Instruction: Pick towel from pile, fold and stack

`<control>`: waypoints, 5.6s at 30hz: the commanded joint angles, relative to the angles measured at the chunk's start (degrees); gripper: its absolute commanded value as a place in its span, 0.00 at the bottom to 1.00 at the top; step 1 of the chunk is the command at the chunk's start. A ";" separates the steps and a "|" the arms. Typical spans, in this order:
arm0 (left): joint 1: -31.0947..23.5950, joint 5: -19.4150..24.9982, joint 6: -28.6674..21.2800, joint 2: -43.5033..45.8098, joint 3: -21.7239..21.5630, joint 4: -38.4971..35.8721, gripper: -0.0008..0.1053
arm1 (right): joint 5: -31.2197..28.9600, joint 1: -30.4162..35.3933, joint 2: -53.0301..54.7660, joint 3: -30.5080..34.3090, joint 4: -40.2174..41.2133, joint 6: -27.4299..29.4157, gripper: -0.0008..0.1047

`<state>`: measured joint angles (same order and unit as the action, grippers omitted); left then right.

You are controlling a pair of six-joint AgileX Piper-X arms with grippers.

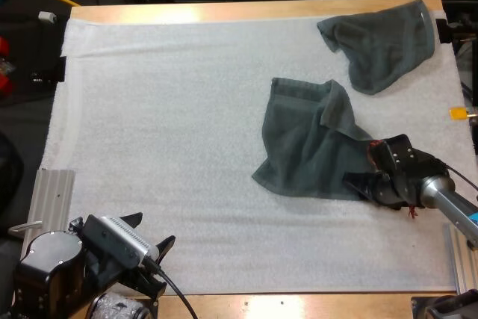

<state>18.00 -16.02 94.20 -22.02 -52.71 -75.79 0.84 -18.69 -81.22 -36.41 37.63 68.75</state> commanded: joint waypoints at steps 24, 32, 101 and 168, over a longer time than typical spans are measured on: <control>6.92 -0.50 -1.24 -15.73 0.73 11.07 0.57 | -2.19 0.13 8.68 -0.01 7.77 3.23 0.01; 13.36 -0.50 -2.97 -33.65 0.73 20.09 0.57 | -2.34 0.13 9.29 -0.01 12.61 3.28 0.01; 22.64 9.12 -3.32 -64.99 -6.02 30.04 0.03 | 4.88 0.13 9.43 -1.17 15.30 14.11 0.01; 1.80 3.33 4.16 -66.32 -6.72 38.46 0.21 | 12.97 -0.23 -3.07 -14.31 -12.66 -14.04 0.01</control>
<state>19.90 -12.30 97.79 -88.83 -59.31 -37.84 13.88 -18.95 -84.74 -50.61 25.44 54.66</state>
